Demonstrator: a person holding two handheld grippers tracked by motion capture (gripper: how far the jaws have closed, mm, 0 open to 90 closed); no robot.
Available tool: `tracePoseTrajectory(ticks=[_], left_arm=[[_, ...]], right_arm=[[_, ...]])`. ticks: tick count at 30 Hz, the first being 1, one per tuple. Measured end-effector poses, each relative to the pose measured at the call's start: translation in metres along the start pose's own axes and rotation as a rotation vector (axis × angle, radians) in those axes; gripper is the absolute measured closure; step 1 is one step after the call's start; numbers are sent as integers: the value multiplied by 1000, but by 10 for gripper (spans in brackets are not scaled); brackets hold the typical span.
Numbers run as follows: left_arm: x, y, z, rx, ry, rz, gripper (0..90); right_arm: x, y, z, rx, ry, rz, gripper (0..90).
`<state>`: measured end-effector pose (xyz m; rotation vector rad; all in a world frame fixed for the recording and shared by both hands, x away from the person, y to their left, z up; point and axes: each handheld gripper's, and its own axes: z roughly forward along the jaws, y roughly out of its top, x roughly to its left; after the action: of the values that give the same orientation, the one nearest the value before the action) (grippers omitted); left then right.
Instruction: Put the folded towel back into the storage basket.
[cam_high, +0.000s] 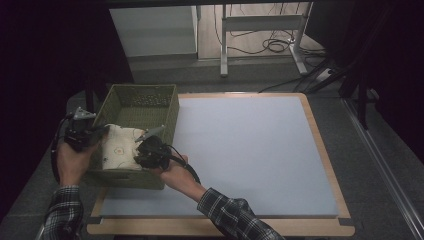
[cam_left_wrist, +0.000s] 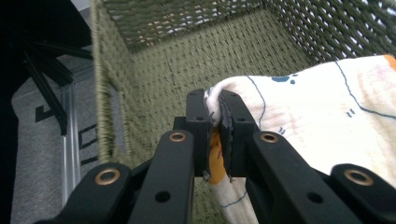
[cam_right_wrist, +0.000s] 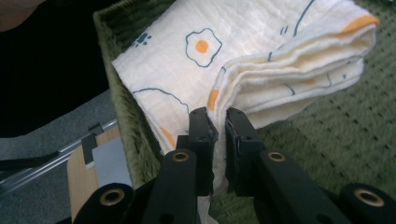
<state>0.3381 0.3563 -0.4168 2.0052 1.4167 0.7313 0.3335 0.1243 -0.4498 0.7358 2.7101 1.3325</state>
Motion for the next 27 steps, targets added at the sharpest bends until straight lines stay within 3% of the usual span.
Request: tracePoseTrajectory(ticks=[14, 19, 27], left_arm=[[-25, -3, 28, 86, -30, 72, 827], [-31, -2, 33, 121, -1, 114, 735], [-29, 0, 31, 77, -30, 56, 596]], right_arm=[[4, -12, -5, 38, -53, 20, 774], [7, -11, -5, 40, -33, 12, 634], [-1, -4, -19, 6, -54, -8, 576]])
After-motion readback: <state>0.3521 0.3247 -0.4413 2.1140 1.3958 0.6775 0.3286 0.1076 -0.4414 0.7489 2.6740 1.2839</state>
